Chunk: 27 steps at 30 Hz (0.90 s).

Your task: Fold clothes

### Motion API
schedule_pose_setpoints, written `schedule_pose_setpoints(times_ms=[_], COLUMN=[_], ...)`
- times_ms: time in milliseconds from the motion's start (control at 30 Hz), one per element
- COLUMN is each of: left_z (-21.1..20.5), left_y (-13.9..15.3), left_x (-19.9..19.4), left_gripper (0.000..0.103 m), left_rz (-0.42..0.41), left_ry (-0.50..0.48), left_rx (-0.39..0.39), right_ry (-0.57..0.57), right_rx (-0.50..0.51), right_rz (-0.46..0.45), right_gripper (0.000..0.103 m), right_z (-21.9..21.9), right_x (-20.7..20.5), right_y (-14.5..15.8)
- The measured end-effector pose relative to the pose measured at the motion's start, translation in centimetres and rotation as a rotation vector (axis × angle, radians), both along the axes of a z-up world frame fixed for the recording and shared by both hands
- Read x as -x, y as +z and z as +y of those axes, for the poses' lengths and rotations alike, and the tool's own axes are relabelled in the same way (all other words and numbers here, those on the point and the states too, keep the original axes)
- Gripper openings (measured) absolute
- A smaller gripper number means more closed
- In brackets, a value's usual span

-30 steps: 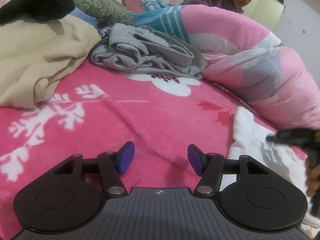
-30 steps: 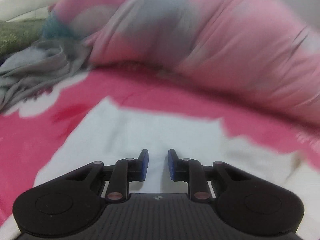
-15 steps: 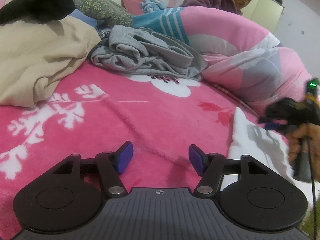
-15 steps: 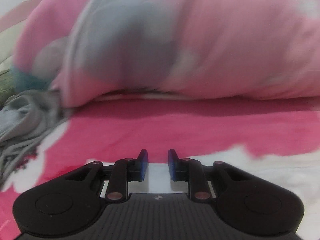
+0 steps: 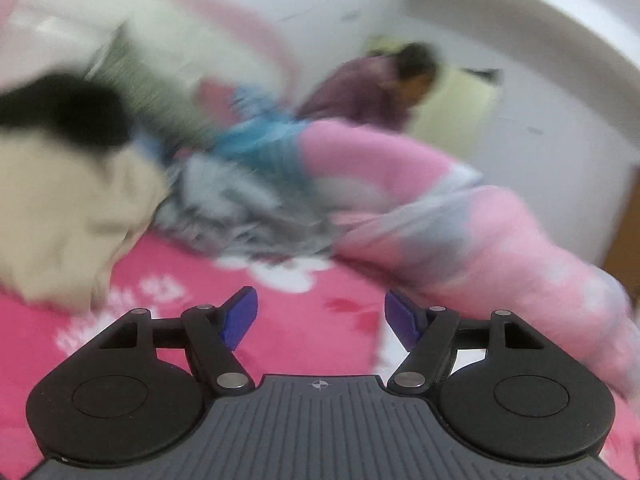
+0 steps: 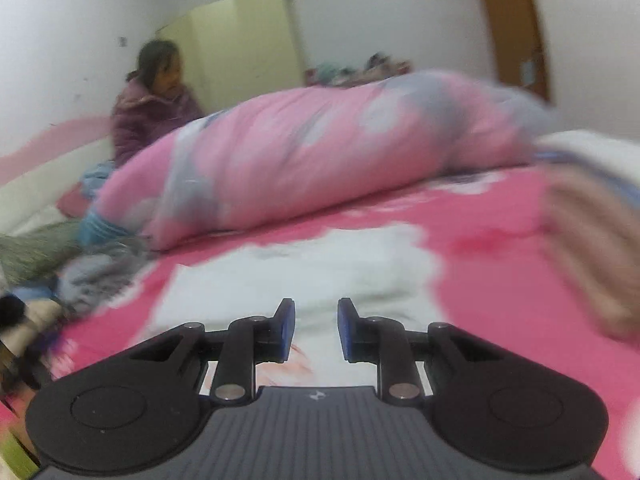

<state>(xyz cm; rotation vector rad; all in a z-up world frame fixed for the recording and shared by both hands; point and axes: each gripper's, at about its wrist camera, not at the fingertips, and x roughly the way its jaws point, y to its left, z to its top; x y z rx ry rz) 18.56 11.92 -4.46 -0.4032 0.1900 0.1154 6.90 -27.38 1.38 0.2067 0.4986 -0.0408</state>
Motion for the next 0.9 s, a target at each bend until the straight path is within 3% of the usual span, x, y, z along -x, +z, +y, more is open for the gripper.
schedule_pose_setpoints(times_ms=[133,267,300,400,467,567,667,767,900], left_z=[-1.4,-5.1,-6.1,-8.5,-7.9,-6.2,-4.1,-1.9,0.4], left_y=[-1.1,-3.9,-4.6,-6.8,-7.3,-7.2,-6.8,-6.4,-6.1], left_x=[7.3,12.6,13.8,17.1,18.6,19.7,19.9,20.0,19.9], left_gripper=[0.071,0.071,0.071,0.069,0.069,0.07,0.07,0.071,0.07], left_rz=[0.064,0.15,0.172,0.249,0.259,0.272,0.295,0.318,0.35], left_ry=[-0.17,-0.354,-0.399,-0.504,-0.495,-0.449,-0.378,-0.307,-0.214], left_rx=[-0.114,-0.267,-0.306,-0.398,-0.396,-0.338,-0.24,-0.141,-0.041], right_ry=[-0.01,0.03,0.036,0.014,0.016,0.054,0.043,-0.076,-0.083], right_rx=[0.013,-0.165,-0.171,-0.064,0.054,0.082,-0.016,-0.128,-0.259], right_rz=[0.062,0.073,0.082,0.135,0.238,0.235,0.232,0.127,0.143], right_gripper=[0.024,0.024,0.025,0.025,0.025,0.027,0.028,0.036,0.037], right_z=[-2.5,-2.9,-2.6,-1.3,-0.6,-0.2,-2.2,-5.8,-8.5], right_x=[6.7,9.0,9.3,9.4,9.3,12.4,14.9,16.1,14.9], right_y=[-2.2,-5.2,-6.2,-9.4,-12.3,-12.5,-11.2,-9.8,-10.7])
